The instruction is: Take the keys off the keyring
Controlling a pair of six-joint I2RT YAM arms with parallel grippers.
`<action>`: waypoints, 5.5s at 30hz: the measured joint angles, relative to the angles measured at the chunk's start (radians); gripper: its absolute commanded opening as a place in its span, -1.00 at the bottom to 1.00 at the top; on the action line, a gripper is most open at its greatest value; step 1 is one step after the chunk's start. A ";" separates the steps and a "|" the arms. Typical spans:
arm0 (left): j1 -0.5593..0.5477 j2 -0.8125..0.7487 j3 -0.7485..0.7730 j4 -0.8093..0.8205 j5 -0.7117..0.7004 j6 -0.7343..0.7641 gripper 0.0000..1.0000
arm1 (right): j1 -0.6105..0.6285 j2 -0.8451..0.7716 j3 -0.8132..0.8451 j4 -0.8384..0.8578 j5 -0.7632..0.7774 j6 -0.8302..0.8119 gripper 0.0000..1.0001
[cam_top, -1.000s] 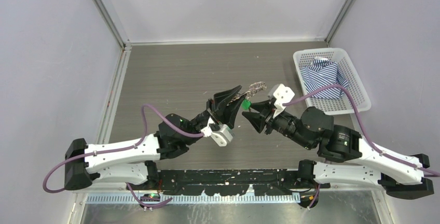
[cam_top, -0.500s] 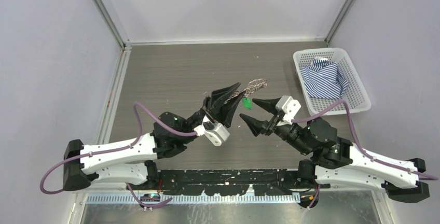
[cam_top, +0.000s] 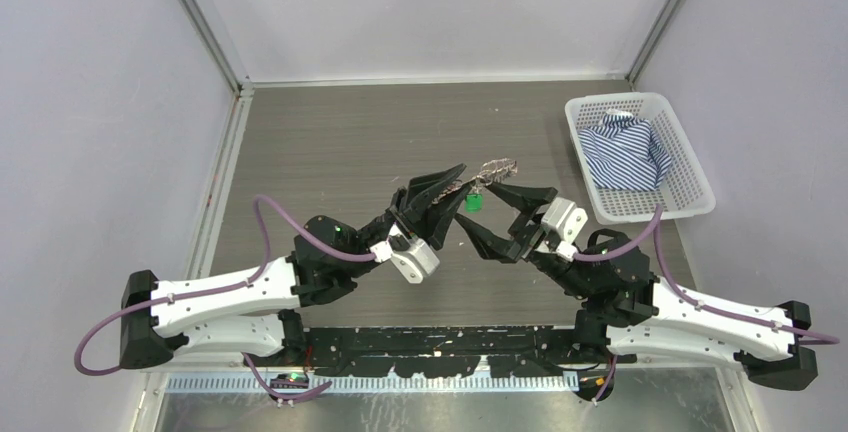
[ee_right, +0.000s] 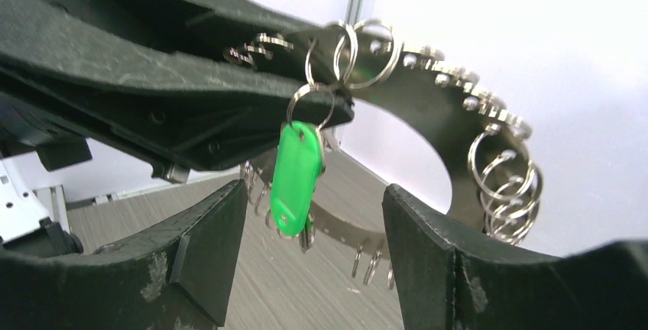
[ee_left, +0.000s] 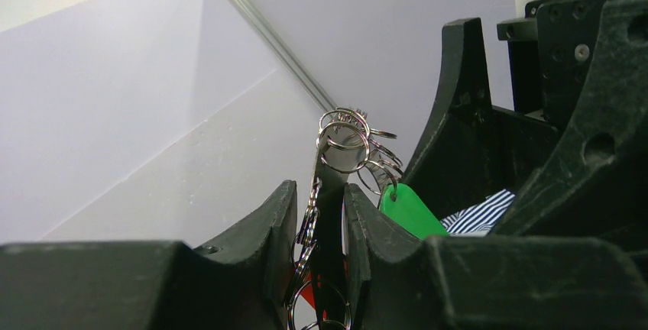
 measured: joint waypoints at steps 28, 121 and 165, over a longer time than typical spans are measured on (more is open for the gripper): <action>0.000 -0.019 0.010 -0.016 0.016 -0.026 -0.99 | 0.000 0.050 -0.001 0.119 -0.010 0.111 -0.97; -0.003 -0.034 0.008 -0.243 -0.116 0.211 -0.99 | 0.000 0.212 0.617 -1.023 0.113 0.517 -0.98; -0.021 -0.097 0.010 -0.423 -0.071 0.227 -0.99 | 0.001 0.224 0.648 -1.107 0.143 0.634 -0.98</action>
